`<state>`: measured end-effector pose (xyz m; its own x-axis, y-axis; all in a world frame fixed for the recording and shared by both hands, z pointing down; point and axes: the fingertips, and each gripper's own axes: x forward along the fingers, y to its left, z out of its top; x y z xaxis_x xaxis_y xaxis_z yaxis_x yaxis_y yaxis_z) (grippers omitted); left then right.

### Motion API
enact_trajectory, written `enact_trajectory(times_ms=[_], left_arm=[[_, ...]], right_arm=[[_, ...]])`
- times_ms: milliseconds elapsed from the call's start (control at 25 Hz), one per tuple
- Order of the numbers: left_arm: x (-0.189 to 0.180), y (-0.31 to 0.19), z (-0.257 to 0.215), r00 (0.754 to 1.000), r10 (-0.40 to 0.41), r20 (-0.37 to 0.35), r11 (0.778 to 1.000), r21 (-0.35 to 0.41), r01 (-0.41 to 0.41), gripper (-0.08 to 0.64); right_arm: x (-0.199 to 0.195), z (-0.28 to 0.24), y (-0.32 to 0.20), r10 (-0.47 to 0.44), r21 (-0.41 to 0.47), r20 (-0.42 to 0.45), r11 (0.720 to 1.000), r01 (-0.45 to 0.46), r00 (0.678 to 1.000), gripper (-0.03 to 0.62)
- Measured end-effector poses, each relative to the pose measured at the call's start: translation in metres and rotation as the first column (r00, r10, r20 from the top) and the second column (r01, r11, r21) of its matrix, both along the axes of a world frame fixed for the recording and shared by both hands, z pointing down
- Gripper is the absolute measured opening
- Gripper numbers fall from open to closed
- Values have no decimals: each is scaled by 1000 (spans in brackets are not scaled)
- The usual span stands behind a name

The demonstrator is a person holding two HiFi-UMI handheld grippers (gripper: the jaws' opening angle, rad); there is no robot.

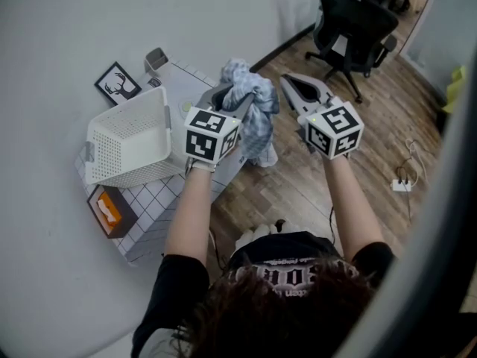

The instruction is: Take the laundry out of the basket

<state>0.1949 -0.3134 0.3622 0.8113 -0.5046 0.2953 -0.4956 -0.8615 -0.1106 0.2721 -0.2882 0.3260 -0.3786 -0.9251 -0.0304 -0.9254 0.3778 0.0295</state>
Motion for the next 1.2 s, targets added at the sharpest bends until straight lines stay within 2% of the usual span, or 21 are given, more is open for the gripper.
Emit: enact_trajectory(times_ms=[400,760,1200], left_arm=[[0,13,21,994,-94,-64,996,-13,94,147],[-18,6,23,968,-220,-121,975,-38,217,147],[-29,2,30,951,-276,-141,961,-60,270,147]], right_arm=[[5,19,-3,-23,-28,37,999,24,999,28],[7,39,-3,-32,-56,42,998,35,999,28],[1,43,-5,-58,-54,34,997,60,998,28]])
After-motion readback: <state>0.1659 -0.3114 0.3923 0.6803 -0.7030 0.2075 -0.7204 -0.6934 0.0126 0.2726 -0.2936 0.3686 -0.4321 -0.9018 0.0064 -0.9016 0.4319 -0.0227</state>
